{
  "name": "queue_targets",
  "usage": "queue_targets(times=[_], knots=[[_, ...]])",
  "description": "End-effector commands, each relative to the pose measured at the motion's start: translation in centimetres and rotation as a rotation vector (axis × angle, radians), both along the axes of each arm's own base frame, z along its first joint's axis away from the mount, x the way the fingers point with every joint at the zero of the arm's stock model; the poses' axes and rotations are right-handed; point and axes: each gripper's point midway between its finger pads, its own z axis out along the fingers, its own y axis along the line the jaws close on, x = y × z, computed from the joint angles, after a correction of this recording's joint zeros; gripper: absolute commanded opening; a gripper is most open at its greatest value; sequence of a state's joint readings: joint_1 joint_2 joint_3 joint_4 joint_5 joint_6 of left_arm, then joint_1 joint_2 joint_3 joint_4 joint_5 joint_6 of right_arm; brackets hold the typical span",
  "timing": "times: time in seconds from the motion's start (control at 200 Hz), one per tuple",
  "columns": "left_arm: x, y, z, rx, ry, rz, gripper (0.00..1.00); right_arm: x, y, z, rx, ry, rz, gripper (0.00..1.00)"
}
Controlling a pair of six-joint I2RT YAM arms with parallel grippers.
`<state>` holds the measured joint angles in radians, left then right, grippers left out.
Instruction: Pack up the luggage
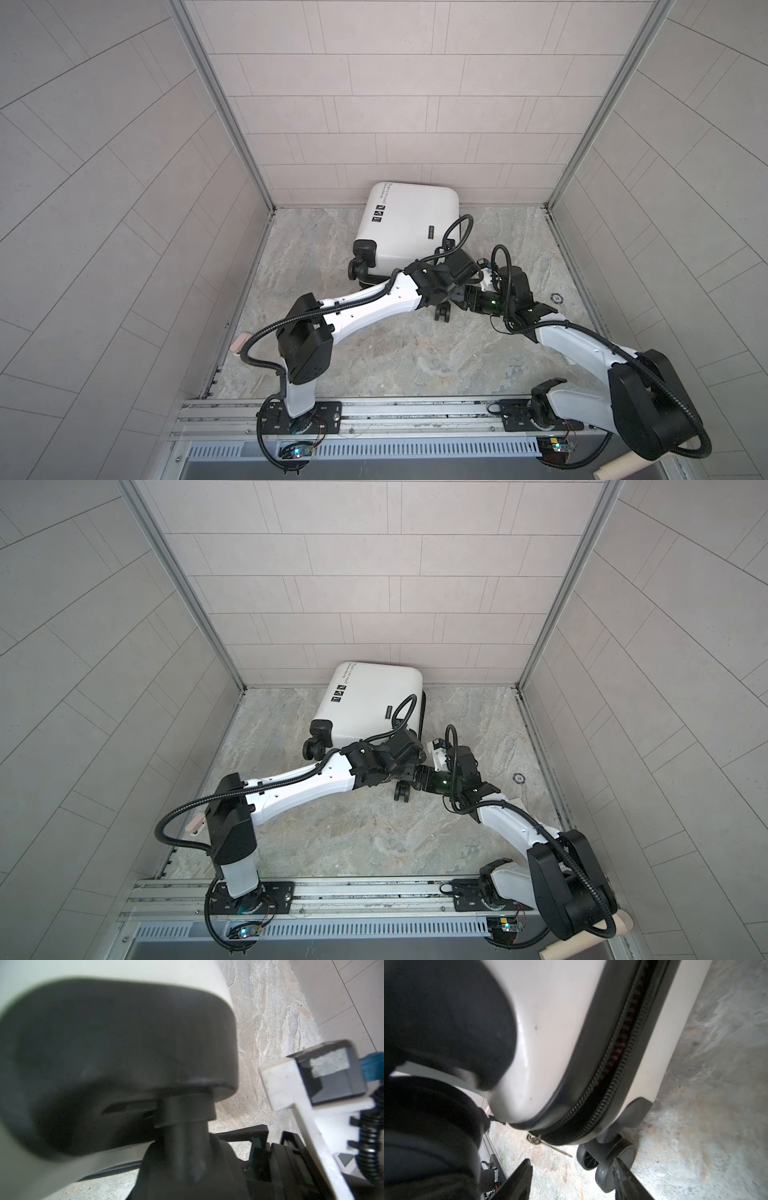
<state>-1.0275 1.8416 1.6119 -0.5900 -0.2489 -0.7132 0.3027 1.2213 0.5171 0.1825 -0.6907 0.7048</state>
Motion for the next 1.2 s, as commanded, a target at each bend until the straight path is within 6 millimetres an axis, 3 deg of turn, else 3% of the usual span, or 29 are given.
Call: queue_targets(times=[0.0,0.545,1.196], knots=[[1.9,-2.1,7.4,-0.164,-0.166,-0.042,0.0,1.0,0.9,1.4,0.03,-0.093,0.015,0.63],[1.9,-2.4,5.8,-0.153,-0.133,-0.041,0.0,2.0,2.1,1.7,0.098,-0.112,0.015,0.44],[1.8,-2.2,5.6,-0.151,-0.129,-0.037,0.0,2.3,2.7,3.0,0.157,-0.126,0.013,0.24]])
